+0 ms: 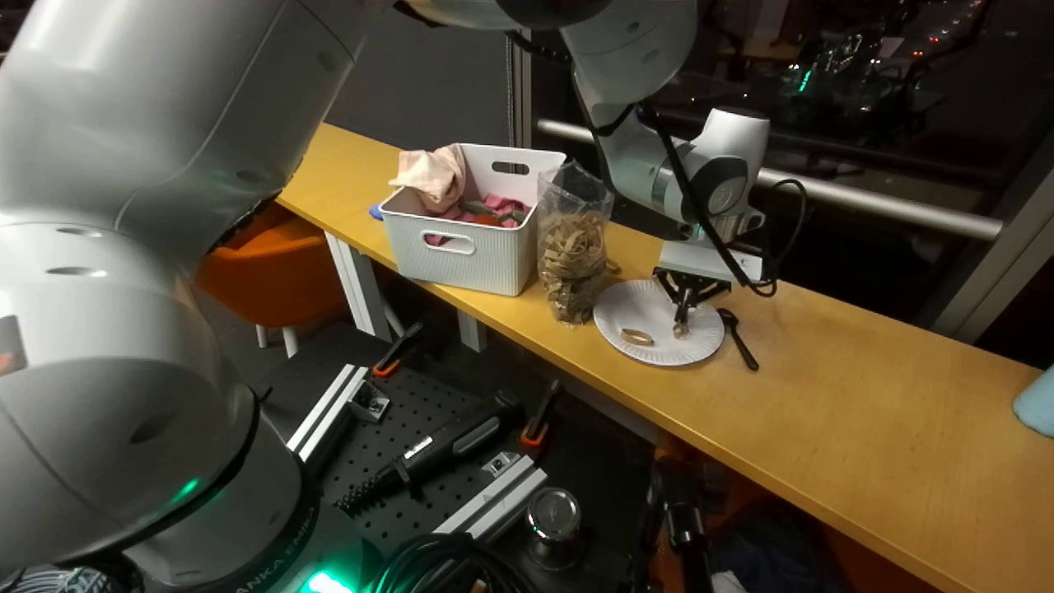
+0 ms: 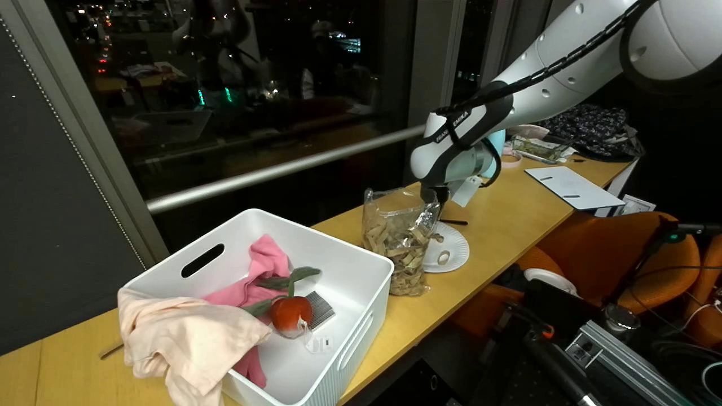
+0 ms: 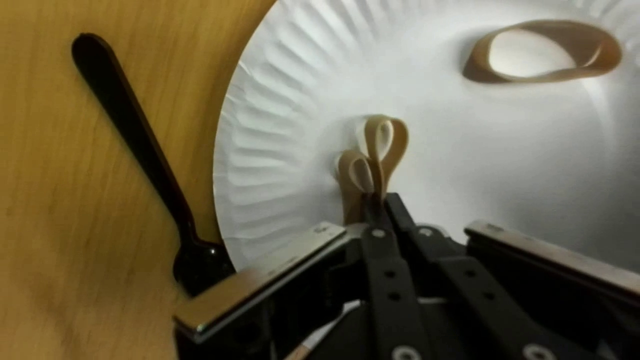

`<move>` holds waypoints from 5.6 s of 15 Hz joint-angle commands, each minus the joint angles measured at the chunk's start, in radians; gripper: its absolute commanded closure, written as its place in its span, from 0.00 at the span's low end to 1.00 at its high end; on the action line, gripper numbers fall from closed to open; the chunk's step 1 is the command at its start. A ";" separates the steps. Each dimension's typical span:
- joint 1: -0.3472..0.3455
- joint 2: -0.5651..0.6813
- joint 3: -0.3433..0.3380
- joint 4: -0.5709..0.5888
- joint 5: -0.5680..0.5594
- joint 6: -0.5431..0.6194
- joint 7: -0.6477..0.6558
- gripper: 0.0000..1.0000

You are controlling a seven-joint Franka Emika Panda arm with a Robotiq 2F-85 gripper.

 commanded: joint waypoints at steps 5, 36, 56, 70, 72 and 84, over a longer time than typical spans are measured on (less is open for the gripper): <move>0.000 -0.182 0.017 -0.204 -0.031 0.058 0.055 0.99; 0.026 -0.219 0.021 -0.351 -0.029 0.077 0.130 0.49; -0.014 -0.191 0.017 -0.324 -0.028 0.070 0.120 0.43; -0.015 -0.152 0.022 -0.267 -0.030 0.068 0.118 1.00; -0.016 -0.151 0.022 -0.266 -0.029 0.067 0.118 1.00; -0.014 -0.140 0.026 -0.253 -0.030 0.058 0.117 0.58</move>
